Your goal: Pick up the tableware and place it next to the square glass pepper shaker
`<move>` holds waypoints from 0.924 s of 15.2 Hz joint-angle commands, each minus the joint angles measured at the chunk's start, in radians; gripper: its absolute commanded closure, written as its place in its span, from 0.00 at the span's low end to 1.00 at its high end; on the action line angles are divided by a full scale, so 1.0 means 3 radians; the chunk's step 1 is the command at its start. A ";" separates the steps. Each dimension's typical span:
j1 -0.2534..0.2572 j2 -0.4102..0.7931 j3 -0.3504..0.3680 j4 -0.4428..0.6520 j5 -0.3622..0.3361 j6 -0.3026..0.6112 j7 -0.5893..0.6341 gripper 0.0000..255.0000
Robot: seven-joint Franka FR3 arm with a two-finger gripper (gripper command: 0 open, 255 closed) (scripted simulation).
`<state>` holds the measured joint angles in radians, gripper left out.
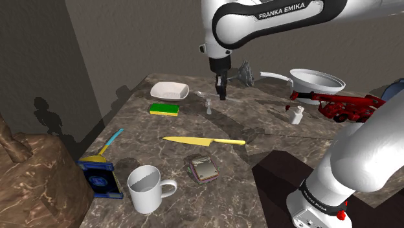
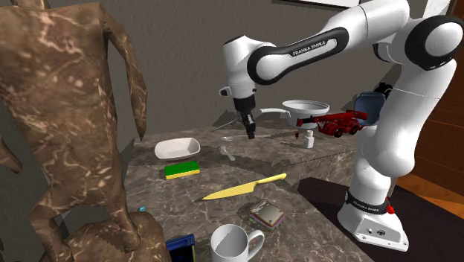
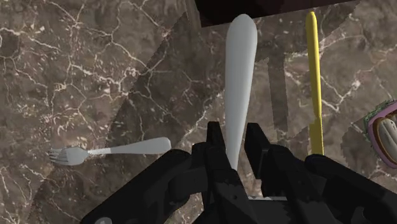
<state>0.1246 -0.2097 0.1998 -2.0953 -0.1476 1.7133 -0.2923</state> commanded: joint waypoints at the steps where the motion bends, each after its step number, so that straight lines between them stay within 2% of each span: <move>1: -0.0051 -0.0186 -0.0089 -0.0185 -0.0011 0.0026 -0.0146 1.00; 7: -0.0197 -0.0716 -0.0379 -0.0702 -0.0114 0.0090 -0.0555 1.00; 14: -0.0409 -0.1231 -0.0767 -0.1139 -0.0358 0.0121 -0.1050 1.00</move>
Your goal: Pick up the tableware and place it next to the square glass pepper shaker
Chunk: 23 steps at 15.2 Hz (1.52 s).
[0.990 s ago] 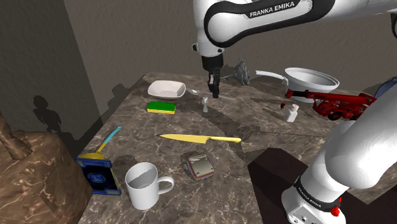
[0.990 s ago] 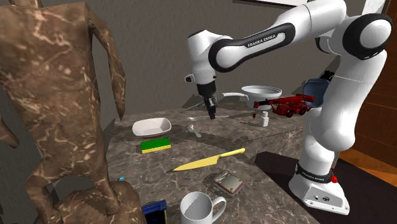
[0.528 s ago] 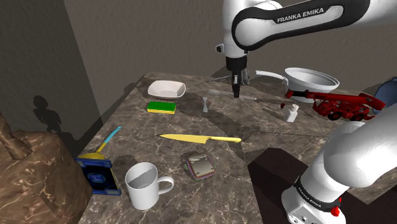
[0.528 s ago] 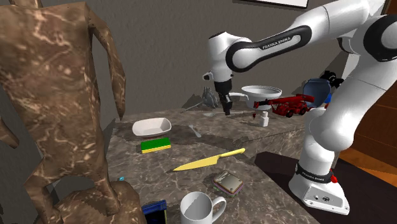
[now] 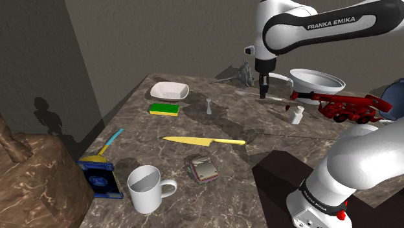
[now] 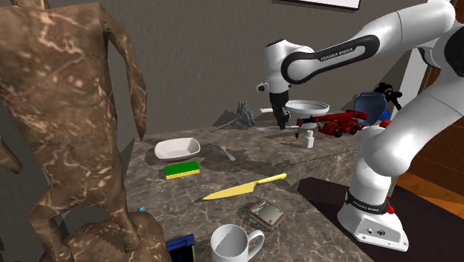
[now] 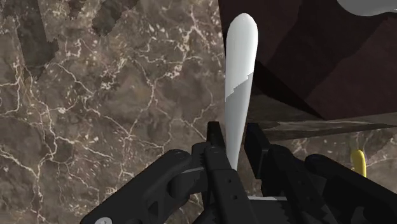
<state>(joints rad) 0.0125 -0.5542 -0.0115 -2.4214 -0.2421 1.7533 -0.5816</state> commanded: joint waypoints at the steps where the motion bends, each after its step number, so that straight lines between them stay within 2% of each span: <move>1: -0.0071 -0.0145 -0.0122 -0.0100 -0.0088 -0.0009 -0.0159 1.00; 9: -0.0384 -0.0512 -0.0626 -0.0340 -0.0487 0.0034 -0.0758 1.00; 23: -0.0422 -0.0371 -0.0734 -0.0869 -0.0625 0.0688 -0.0596 1.00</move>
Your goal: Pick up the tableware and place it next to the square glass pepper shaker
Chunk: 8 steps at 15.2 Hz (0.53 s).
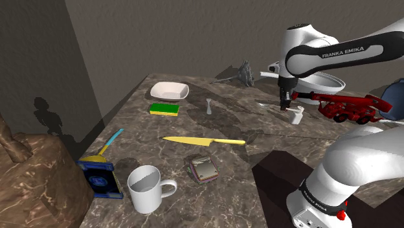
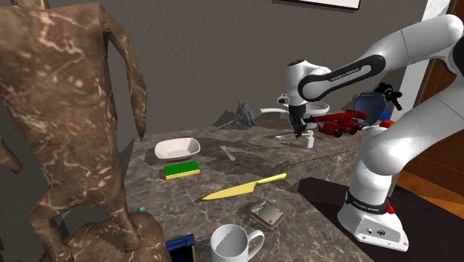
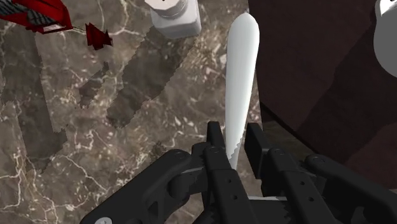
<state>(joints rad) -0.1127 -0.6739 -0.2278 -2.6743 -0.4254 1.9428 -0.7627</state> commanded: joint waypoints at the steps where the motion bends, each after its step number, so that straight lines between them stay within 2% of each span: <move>1: -0.0008 0.0046 -0.0022 -0.0059 -0.0026 0.0106 0.0021 1.00; 8: -0.0035 0.0209 -0.0080 -0.0272 -0.0118 0.0473 0.0115 1.00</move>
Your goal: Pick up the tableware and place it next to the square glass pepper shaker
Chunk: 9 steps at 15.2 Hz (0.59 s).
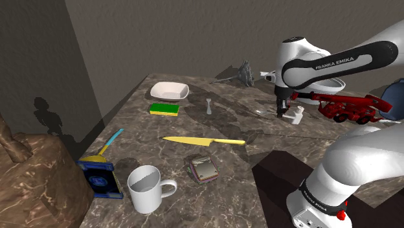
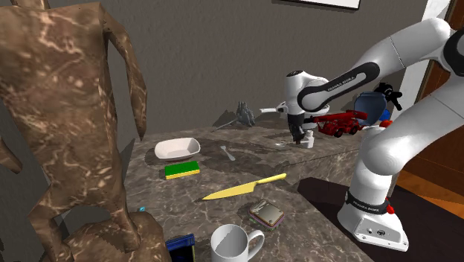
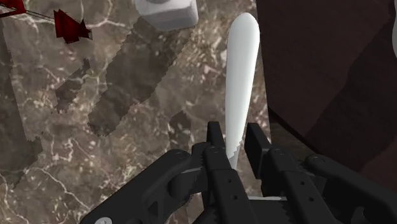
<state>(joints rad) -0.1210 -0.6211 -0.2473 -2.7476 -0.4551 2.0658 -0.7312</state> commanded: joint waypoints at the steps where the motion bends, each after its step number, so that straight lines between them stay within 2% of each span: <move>1: -0.0012 0.0062 -0.0023 -0.0055 -0.0033 0.0118 0.0024 1.00; 7: -0.0041 0.0268 -0.0071 -0.0204 -0.0130 0.0464 0.0119 1.00; 9: -0.0041 0.0268 -0.0071 -0.0204 -0.0130 0.0464 0.0119 1.00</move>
<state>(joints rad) -0.1333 -0.5436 -0.2683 -2.8076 -0.4933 2.2006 -0.6971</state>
